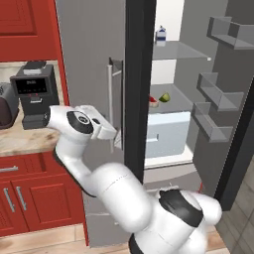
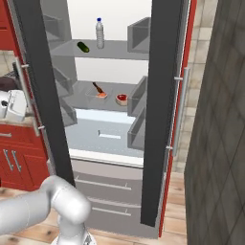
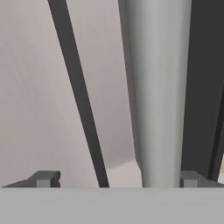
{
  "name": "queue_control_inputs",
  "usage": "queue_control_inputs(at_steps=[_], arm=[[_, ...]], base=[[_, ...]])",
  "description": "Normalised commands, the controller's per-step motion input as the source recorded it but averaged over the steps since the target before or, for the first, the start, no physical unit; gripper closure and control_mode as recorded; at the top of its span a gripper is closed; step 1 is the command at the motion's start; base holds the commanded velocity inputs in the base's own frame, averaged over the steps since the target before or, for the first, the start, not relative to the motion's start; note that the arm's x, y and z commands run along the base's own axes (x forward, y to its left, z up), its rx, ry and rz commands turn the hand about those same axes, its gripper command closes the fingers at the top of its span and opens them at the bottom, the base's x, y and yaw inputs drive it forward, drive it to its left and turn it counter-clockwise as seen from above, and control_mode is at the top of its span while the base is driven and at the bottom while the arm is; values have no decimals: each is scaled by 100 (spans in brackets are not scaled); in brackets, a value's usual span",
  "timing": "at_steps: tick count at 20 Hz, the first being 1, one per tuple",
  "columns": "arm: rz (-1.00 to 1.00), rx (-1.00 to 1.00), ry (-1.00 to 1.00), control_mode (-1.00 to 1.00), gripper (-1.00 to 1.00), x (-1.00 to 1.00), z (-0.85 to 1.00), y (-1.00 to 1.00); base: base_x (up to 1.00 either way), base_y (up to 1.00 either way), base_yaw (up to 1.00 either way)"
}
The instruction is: Place the tupperware on the second highest shelf of the fridge. Make space for the tupperware among the existing items by rearranging them on the shelves if needed. Close the fridge door when finished.
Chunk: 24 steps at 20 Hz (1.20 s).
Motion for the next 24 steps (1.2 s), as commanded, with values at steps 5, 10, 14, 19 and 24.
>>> queue_control_inputs(at_steps=[5, 10, 14, 19, 24], arm=[[19, 11, -5, -100, -100, 94, 9, -100], [22, 2, -11, -100, -100, 98, 45, -77], [4, 0, 0, -100, -100, 100, 38, -29], [0, 0, 0, -100, -100, 100, 55, -14], [0, 1, 8, -100, -100, 80, 26, -5]], base=[[0, 0, 0], [0, 0, 0], [0, 0, 0], [0, 0, 0], [0, 0, 0]])
